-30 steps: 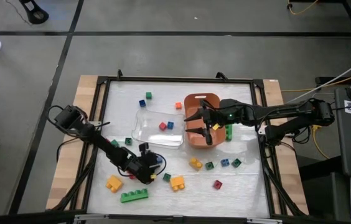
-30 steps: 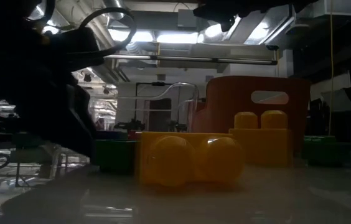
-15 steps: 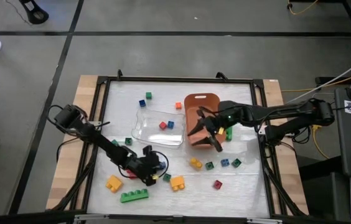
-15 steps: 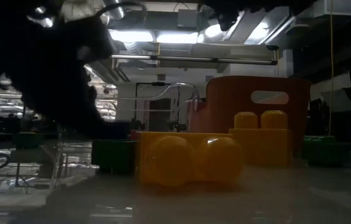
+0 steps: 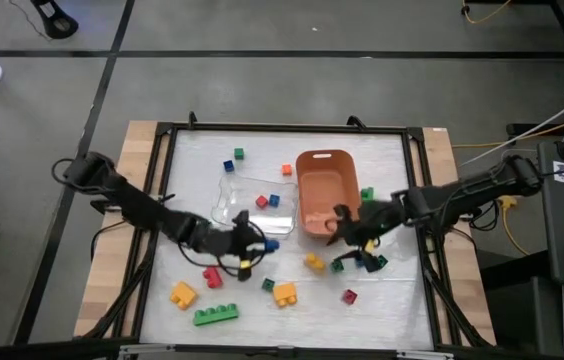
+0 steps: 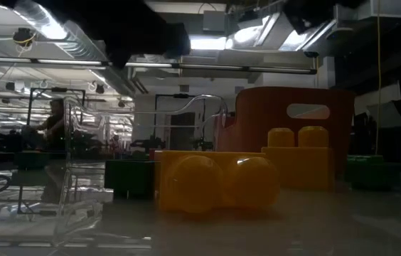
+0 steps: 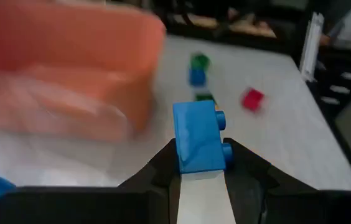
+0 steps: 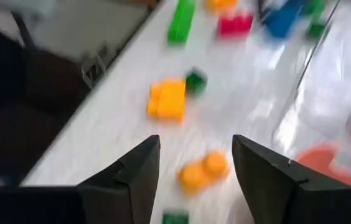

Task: Sort blocks by size
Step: Put the small blue game piece into the transparent bin

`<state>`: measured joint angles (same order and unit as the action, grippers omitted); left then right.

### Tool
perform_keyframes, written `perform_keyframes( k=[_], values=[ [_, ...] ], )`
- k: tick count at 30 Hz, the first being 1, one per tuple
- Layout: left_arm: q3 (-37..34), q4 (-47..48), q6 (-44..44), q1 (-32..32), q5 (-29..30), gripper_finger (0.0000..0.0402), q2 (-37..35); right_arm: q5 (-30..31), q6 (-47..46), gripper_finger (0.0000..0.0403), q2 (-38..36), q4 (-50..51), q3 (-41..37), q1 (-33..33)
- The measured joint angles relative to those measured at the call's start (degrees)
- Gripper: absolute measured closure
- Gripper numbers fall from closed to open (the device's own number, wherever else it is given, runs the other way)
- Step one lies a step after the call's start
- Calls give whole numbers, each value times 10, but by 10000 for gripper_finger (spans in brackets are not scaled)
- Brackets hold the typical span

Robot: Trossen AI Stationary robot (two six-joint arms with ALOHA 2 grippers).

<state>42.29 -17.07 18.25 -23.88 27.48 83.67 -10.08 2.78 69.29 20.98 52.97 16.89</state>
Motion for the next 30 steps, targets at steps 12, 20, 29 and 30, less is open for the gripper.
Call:
perform_keyframes(
  k=[12,20,29,30],
  values=[
    [0,127,-64,132,3,294,-21,82,-140,204,85,72,-2,95],
    [0,153,-19,162,2,237,-21,89,-174,204,159,82,-2,101],
    [0,151,-17,160,-13,203,-21,99,-175,204,219,89,-1,101],
    [0,151,-17,160,-20,203,-21,99,-175,204,222,91,-1,101]
  ],
)
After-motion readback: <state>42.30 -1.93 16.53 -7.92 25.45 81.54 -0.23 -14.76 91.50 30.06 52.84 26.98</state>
